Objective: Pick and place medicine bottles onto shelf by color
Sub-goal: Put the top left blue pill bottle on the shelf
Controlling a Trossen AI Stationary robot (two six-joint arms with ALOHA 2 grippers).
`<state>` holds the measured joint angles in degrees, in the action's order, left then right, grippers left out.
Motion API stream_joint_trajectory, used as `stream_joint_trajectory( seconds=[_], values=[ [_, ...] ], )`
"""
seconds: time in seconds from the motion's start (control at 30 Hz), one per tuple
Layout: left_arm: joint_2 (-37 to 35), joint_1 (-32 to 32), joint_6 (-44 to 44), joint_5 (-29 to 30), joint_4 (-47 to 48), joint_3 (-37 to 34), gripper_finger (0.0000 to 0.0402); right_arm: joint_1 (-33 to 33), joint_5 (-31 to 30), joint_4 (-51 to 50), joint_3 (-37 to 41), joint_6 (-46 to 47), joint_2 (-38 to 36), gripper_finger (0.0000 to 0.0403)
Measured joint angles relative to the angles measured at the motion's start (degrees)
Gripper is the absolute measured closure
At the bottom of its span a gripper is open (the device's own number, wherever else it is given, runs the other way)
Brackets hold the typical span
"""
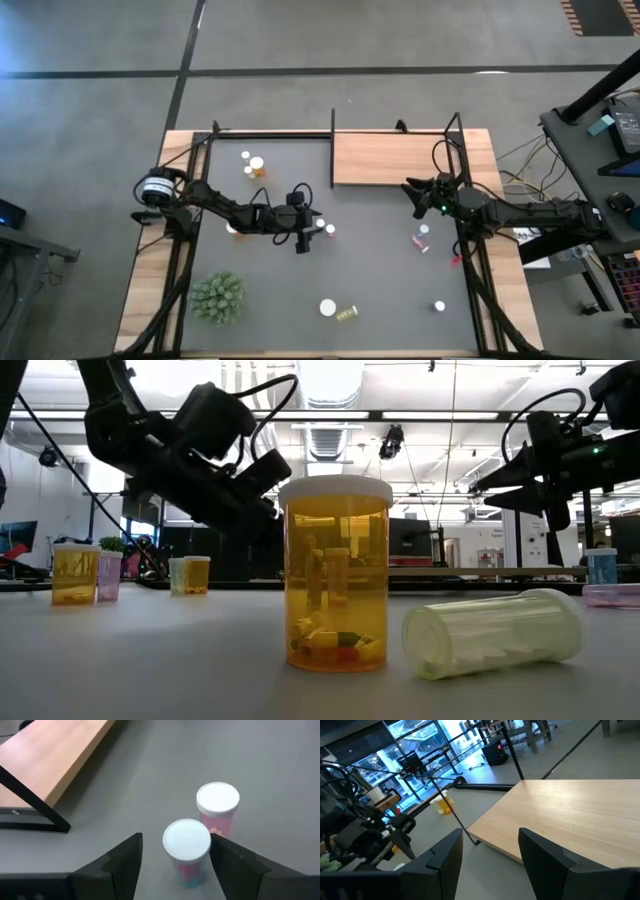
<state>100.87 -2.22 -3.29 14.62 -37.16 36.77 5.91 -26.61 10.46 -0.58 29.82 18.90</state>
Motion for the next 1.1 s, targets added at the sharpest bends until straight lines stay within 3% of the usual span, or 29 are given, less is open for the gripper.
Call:
stream_joint_trajectory(
  seconds=[0.37, 0.83, 1.1],
  values=[
    [-0.64, 0.0, -0.07, 0.32, 0.02, 0.46, 0.0307, -0.02, -0.02, 0.0, 0.0, 0.0, 0.0, 0.022],
    [-1.82, 0.39, -3.73, 2.18, -0.14, 2.78, 0.0297, 0.0, -0.01, 0.0, 0.0, 0.0, 0.0, 0.022],
    [-1.78, 1.03, -6.54, 1.71, 0.09, 9.79, 0.0299, -0.02, 0.0, 0.0, 0.0, -0.01, 0.0, 0.022]
  ],
)
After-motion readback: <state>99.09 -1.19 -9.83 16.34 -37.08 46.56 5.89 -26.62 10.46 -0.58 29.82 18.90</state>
